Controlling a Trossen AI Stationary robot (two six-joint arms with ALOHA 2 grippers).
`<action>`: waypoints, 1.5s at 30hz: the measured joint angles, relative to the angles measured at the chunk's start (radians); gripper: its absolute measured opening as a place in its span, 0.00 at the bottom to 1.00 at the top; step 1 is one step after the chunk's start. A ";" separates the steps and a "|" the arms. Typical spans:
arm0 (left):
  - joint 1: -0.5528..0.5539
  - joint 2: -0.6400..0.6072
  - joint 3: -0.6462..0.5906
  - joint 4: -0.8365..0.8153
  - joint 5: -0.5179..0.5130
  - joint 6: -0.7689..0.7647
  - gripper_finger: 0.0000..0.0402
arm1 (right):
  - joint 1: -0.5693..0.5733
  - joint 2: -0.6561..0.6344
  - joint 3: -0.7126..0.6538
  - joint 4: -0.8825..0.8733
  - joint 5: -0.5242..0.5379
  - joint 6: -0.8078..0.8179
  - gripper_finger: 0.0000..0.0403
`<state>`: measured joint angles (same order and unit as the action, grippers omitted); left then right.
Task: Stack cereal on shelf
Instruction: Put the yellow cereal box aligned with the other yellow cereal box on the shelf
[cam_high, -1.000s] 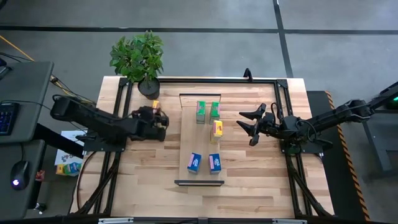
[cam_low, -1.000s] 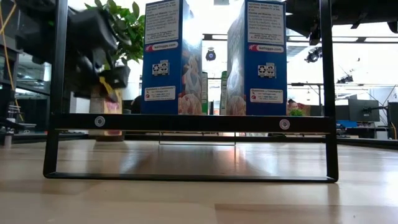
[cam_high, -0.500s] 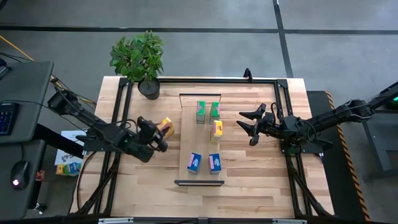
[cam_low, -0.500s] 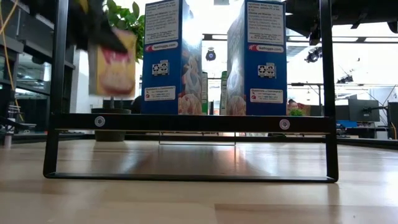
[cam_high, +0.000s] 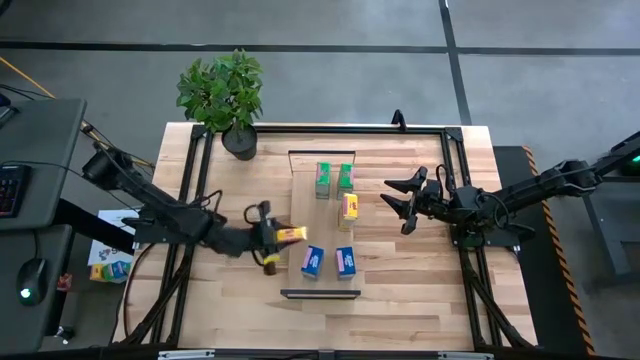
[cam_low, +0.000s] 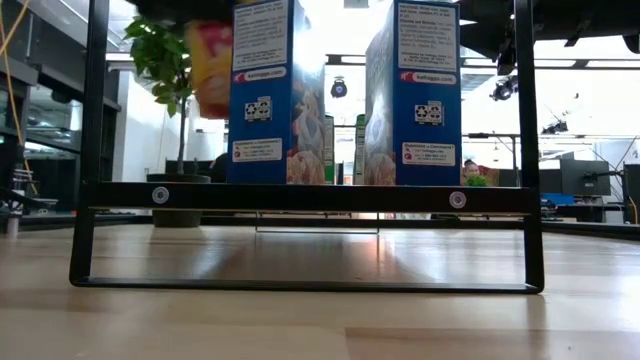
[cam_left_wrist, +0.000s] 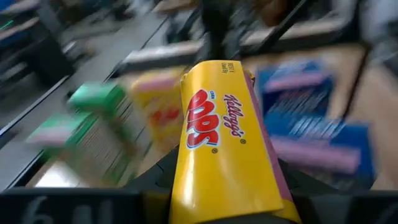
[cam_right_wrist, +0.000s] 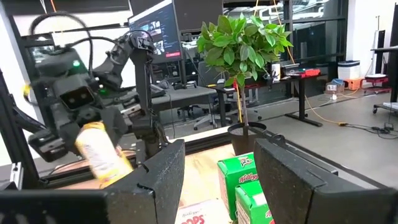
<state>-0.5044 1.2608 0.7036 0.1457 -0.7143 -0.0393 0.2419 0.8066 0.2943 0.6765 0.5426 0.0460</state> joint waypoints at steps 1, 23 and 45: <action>0.024 0.005 -0.015 0.076 0.062 0.042 0.29 | 0.000 0.000 0.000 0.000 0.000 0.000 0.46; 0.336 0.144 -0.088 0.320 0.495 0.145 0.35 | 0.000 0.000 0.000 -0.008 -0.003 0.007 0.46; 0.359 0.105 -0.087 0.207 0.492 0.129 0.56 | 0.000 0.000 0.000 -0.008 -0.003 0.000 0.46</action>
<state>-0.1452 1.3654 0.6168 0.3525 -0.2218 0.0901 0.2420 0.8066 0.2943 0.6685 0.5399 0.0460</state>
